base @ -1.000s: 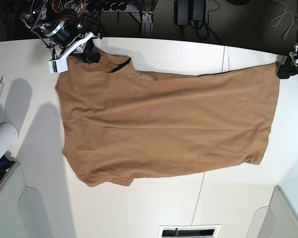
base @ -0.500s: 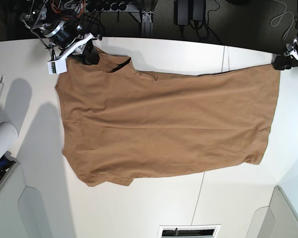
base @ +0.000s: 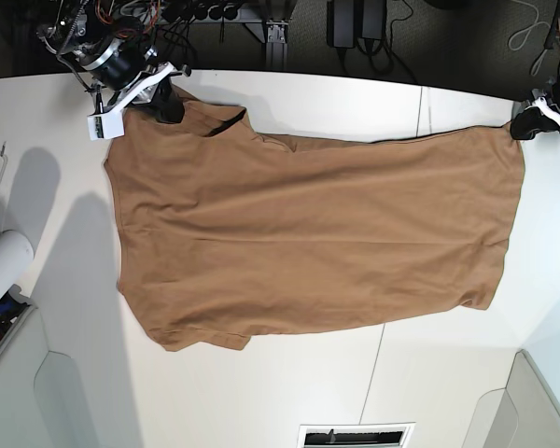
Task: Layout the t-shirt on the table in an organized manner, then fold the t-shirt properly
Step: 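Hold the shirt corners with both grippers and adjust the collar edge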
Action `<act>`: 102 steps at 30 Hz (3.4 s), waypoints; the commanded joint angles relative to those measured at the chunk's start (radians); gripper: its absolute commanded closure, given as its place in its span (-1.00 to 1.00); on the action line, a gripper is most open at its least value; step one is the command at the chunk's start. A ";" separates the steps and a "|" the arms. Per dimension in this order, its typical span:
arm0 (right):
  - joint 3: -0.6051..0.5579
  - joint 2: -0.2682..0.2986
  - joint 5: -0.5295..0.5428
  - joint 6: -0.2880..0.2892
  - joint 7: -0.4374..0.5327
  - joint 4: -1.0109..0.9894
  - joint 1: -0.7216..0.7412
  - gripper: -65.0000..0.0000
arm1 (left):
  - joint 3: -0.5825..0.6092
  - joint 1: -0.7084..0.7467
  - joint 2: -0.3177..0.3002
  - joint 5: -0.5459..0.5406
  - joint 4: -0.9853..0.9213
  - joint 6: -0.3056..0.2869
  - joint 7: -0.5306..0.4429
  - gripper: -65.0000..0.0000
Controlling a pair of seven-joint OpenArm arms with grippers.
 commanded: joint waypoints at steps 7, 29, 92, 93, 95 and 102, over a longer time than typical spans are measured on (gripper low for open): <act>0.064 0.037 0.027 0.012 0.038 0.036 0.124 1.00 | -0.047 -0.067 -0.031 0.055 0.008 0.005 -0.002 1.00; 0.104 0.075 0.203 0.050 -0.194 0.082 -0.023 0.12 | -0.047 -0.126 -0.039 0.086 0.008 0.005 0.050 1.00; -0.085 0.097 -0.088 0.025 0.018 -0.033 -0.034 0.20 | -0.047 -0.126 -0.039 0.060 0.008 0.005 0.072 1.00; -0.085 0.097 -0.088 0.025 0.020 -0.033 -0.034 0.33 | -0.047 -0.126 -0.039 0.060 0.008 0.005 0.072 1.00; -0.085 0.097 -0.087 0.025 0.025 -0.033 -0.034 0.66 | -0.047 -0.126 -0.039 0.060 0.008 0.005 0.072 1.00; -0.080 0.097 -0.087 0.024 0.038 -0.026 -0.017 1.00 | -0.047 -0.126 -0.052 0.060 0.008 0.005 0.076 1.00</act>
